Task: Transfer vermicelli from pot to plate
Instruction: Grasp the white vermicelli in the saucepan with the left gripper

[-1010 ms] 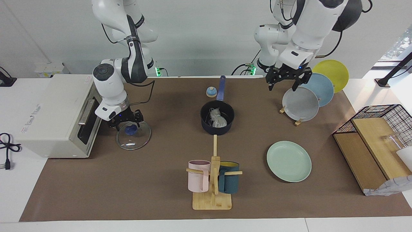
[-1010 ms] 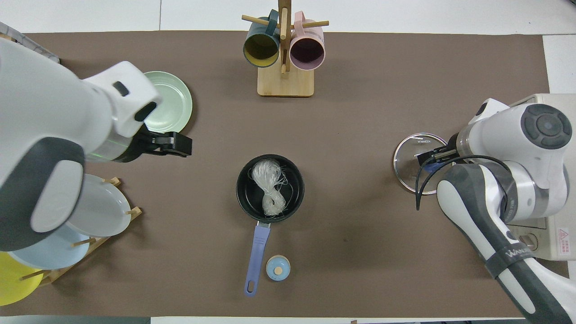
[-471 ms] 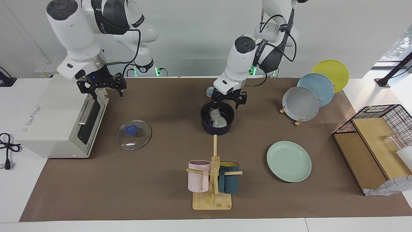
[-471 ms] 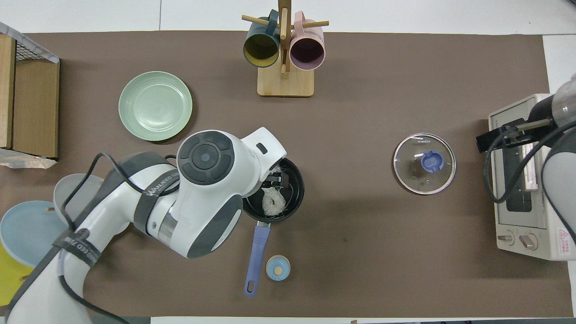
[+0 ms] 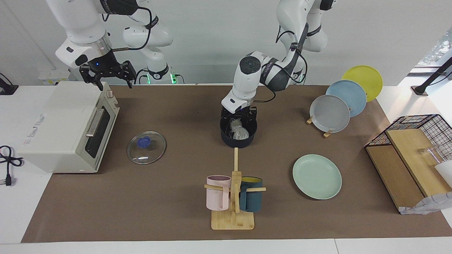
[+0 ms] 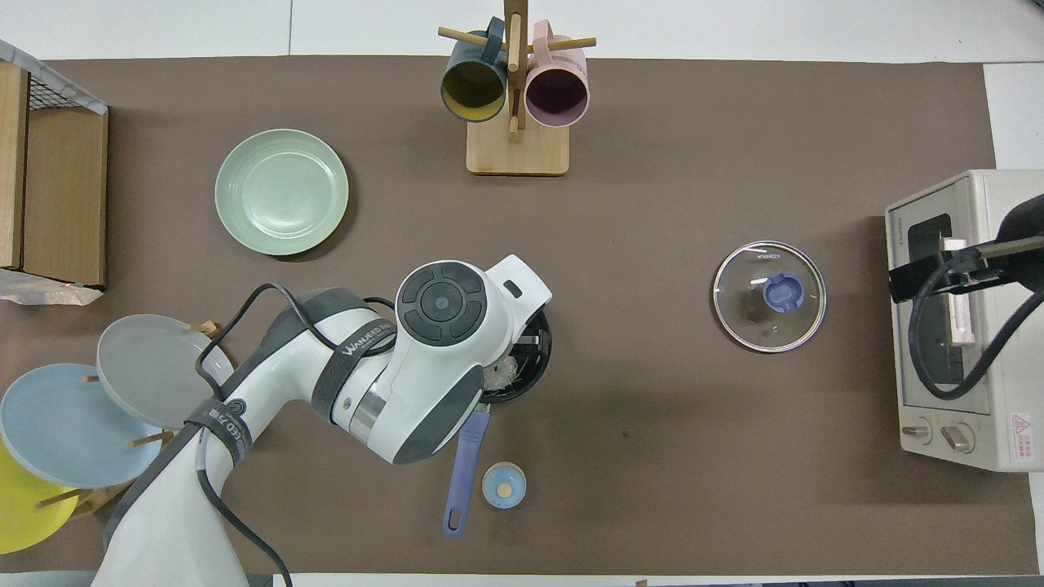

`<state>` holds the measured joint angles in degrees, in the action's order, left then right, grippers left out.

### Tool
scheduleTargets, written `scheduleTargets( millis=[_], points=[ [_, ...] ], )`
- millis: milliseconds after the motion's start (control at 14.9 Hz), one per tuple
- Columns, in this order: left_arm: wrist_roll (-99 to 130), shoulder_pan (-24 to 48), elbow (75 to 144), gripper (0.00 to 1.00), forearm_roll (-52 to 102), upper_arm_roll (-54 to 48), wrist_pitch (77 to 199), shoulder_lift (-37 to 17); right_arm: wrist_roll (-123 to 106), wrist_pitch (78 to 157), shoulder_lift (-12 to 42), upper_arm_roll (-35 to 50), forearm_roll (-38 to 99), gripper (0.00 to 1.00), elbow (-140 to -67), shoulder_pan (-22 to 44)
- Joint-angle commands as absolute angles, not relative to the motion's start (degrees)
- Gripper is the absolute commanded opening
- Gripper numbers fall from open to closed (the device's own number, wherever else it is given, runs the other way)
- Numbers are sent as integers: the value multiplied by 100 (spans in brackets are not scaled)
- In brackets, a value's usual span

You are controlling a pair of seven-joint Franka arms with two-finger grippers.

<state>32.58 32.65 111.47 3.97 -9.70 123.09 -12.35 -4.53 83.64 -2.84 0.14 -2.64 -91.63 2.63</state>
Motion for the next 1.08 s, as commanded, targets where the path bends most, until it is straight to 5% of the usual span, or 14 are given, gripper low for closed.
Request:
scheduleTargets(
  millis=[0,538,606,808,1010],
  points=[
    [3270,3287,11294,100,466,-879,12568,-1283,-369,8341,-106,0,-97,100,-9019,45],
    [3331,3340,11329,100,422,-870,13007,-1661,-308,8305,-325,26,-114,100,-9185,-61],
    [3322,3331,11320,93,413,-870,13025,-1670,-308,8340,-334,52,-114,100,-9158,-105],
    [3270,3287,11224,2,396,-870,12946,-1679,-281,8306,-281,70,-106,100,-9062,-184],
    [3173,3252,11154,0,378,-844,12833,-1617,-290,8288,-246,70,-105,100,-9062,-185]
  ],
)
